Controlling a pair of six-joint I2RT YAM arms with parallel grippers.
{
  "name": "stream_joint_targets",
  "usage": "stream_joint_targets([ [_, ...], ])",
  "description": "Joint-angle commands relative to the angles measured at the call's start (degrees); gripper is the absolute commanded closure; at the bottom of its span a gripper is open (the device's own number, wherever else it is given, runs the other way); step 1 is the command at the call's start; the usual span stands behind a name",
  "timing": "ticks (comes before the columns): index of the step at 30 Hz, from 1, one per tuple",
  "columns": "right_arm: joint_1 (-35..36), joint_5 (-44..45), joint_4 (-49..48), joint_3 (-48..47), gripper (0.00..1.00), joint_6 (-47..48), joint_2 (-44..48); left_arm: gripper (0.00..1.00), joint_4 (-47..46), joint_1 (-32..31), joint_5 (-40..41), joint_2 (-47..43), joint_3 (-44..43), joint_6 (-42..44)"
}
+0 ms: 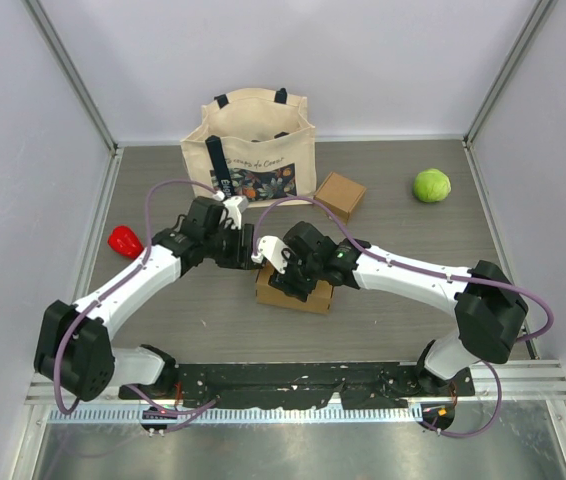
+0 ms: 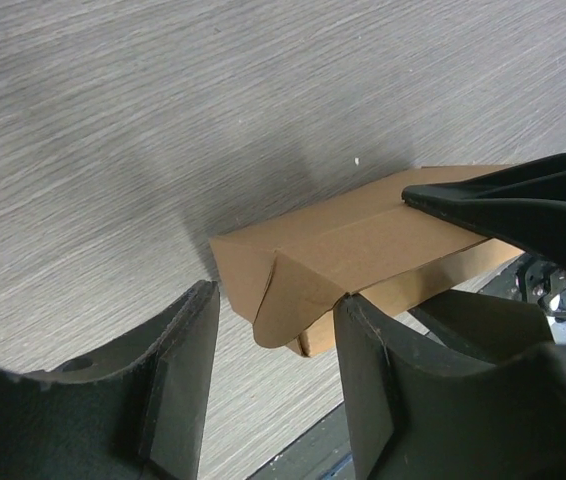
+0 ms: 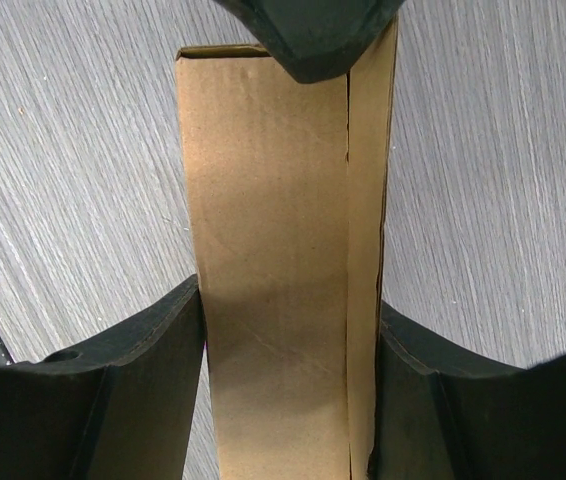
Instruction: Fold the paper box
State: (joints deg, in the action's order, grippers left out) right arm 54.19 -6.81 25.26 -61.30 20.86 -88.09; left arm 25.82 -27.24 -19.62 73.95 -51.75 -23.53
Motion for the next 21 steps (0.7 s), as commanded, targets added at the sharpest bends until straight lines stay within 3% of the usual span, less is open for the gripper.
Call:
stream_joint_targets([
  [1,0.04,-2.16,2.08,-0.58,0.46,-1.35,0.47,0.50,0.45,-0.26,-2.79,1.28,-3.18,1.12],
  [5,0.12,-2.07,2.08,-0.58,0.46,-1.44,0.47,0.59,3.70,-0.27,-5.16,3.39,-5.20,1.56],
  [9,0.12,-1.98,1.99,-0.58,0.47,-1.44,0.47,0.78,5.90,-0.35,-7.10,4.71,-7.05,1.29],
  [21,0.12,-1.63,1.20,-0.49,0.48,-1.88,-0.23,0.84,3.62,-0.27,-10.96,3.39,-5.03,-5.65],
])
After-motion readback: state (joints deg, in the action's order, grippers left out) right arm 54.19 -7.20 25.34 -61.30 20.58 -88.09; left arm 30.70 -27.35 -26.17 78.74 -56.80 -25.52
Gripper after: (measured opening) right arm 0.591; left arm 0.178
